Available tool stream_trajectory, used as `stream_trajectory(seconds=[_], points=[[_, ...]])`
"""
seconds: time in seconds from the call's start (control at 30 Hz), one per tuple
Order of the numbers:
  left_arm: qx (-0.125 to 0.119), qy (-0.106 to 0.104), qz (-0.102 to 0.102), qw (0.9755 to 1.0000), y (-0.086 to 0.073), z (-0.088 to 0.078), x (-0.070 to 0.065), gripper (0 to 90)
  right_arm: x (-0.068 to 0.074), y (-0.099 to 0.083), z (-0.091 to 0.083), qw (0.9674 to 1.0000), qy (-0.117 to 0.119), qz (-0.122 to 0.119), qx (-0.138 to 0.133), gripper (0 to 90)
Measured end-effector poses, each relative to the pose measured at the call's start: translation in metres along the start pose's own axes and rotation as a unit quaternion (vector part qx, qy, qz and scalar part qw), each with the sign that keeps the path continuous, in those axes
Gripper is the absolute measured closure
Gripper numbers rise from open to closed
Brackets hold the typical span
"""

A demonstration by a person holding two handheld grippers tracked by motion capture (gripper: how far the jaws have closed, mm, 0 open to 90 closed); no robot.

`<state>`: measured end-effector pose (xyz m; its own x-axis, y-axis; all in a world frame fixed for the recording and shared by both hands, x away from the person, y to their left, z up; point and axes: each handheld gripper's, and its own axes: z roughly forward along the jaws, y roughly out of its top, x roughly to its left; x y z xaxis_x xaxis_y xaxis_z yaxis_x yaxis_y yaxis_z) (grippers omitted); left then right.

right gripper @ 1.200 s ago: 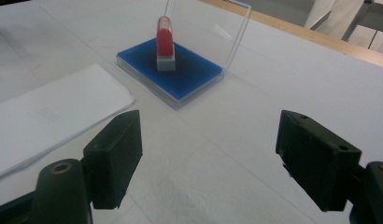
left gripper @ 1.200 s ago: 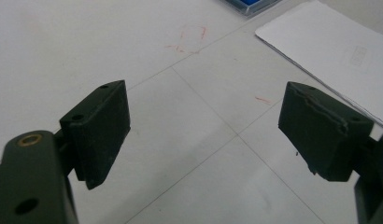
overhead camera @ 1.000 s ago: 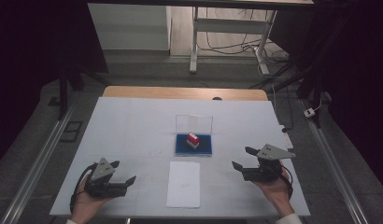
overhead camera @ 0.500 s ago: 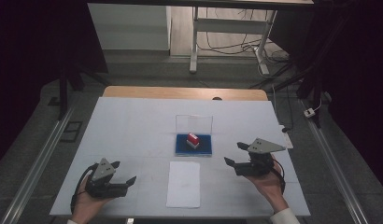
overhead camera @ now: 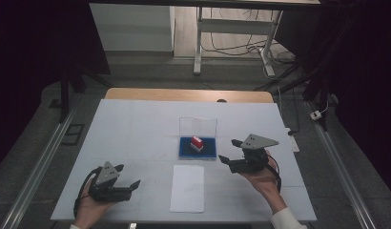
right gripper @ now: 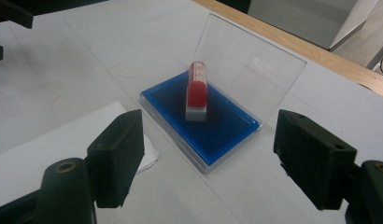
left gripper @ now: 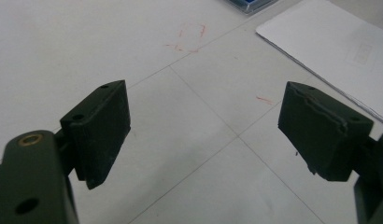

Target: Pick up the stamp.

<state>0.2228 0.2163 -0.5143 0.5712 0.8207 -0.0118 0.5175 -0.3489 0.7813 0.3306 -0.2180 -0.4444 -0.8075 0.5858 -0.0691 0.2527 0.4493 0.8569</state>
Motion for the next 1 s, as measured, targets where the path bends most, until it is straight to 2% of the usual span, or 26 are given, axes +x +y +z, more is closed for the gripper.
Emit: stream_trajectory(seconds=[0.57, 1.0], points=[[0.0, 0.002, 0.003, 1.0, 0.0, 0.003, -0.001, 17.4, 0.003, 0.012, 0.02, 0.9999, 0.006, -0.007, 0.009, 25.7], [0.001, 0.001, 0.006, 1.0, 0.0, 0.006, -0.002, 17.5, 0.003, 0.016, 0.043, 0.9994, 0.011, -0.012, 0.03, 26.2]])
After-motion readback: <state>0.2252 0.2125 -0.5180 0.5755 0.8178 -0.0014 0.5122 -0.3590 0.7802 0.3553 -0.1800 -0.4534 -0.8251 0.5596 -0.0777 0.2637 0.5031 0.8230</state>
